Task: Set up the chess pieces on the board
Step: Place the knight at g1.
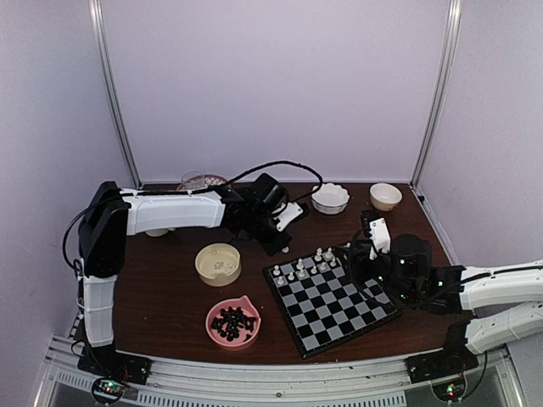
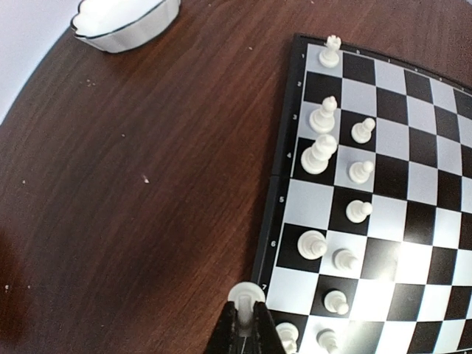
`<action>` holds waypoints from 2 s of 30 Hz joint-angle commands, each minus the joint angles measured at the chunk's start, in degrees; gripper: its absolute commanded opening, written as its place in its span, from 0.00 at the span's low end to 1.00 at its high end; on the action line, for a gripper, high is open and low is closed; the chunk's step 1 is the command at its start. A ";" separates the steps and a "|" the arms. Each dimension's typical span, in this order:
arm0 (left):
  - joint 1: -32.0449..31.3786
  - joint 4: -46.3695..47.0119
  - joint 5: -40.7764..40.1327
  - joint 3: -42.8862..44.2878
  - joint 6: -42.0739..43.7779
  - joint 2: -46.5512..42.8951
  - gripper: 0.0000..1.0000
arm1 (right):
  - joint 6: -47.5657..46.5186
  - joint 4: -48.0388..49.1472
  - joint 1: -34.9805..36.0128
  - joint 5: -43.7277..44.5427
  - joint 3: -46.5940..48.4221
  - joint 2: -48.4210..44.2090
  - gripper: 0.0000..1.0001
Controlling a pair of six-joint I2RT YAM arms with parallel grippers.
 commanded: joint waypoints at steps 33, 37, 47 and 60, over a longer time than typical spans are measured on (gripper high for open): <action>-2.89 -2.00 -0.18 1.55 -0.29 5.68 0.00 | -0.80 1.41 -0.20 1.37 -2.13 -5.01 0.60; -2.98 -2.23 0.08 1.31 -0.29 5.81 0.00 | -0.92 1.34 -0.20 1.35 -2.09 -4.97 0.60; -3.19 -2.49 0.83 0.93 -0.27 6.19 0.00 | -1.04 1.35 -0.20 1.31 -2.01 -4.83 0.60; -3.33 -2.49 0.95 0.87 -0.25 6.39 0.12 | -1.20 1.01 -0.20 1.06 -1.85 -4.83 0.60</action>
